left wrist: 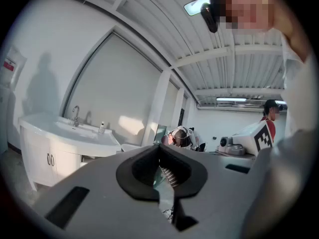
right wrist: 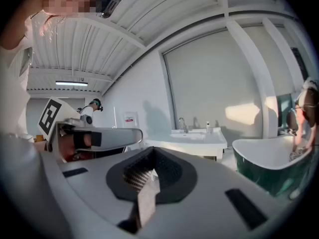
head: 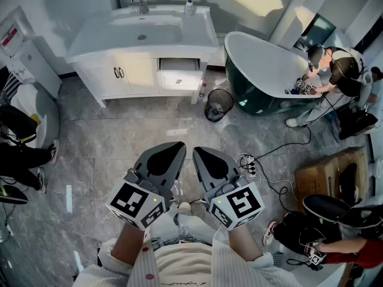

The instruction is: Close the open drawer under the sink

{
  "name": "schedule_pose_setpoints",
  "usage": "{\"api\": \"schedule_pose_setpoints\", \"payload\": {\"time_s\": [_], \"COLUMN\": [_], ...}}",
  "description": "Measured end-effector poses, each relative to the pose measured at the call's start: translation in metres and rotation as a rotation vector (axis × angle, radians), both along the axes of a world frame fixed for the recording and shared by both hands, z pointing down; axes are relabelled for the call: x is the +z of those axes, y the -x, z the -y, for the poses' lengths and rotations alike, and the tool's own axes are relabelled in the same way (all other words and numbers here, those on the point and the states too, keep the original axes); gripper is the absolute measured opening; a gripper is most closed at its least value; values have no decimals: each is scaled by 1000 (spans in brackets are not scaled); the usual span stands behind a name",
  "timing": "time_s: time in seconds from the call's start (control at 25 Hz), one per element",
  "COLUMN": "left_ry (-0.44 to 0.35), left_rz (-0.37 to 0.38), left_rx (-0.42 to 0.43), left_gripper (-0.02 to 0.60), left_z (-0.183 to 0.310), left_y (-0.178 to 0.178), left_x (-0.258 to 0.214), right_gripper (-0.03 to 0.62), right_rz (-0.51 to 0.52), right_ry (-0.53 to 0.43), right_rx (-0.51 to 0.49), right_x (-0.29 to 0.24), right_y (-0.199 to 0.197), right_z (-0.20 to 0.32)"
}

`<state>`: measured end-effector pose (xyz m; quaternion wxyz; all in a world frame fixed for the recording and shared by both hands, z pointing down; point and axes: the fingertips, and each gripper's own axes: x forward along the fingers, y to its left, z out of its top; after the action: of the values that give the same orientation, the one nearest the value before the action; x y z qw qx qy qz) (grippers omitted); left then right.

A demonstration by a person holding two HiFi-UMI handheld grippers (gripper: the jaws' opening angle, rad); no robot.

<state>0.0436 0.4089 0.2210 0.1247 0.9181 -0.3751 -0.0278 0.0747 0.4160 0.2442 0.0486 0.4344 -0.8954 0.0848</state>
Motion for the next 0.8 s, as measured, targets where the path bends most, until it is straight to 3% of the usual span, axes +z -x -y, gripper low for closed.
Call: {"api": "schedule_pose_setpoints", "payload": {"time_s": [0.8], "left_ry": [-23], "left_rz": [4], "left_rx": [15], "left_gripper": [17], "left_z": [20], "left_y": [25], "left_x": [-2], "right_gripper": [9], "right_rz": [10], "right_ry": [1], "right_rx": [38], "right_x": [4], "right_y": [16], "right_z": [26]}}
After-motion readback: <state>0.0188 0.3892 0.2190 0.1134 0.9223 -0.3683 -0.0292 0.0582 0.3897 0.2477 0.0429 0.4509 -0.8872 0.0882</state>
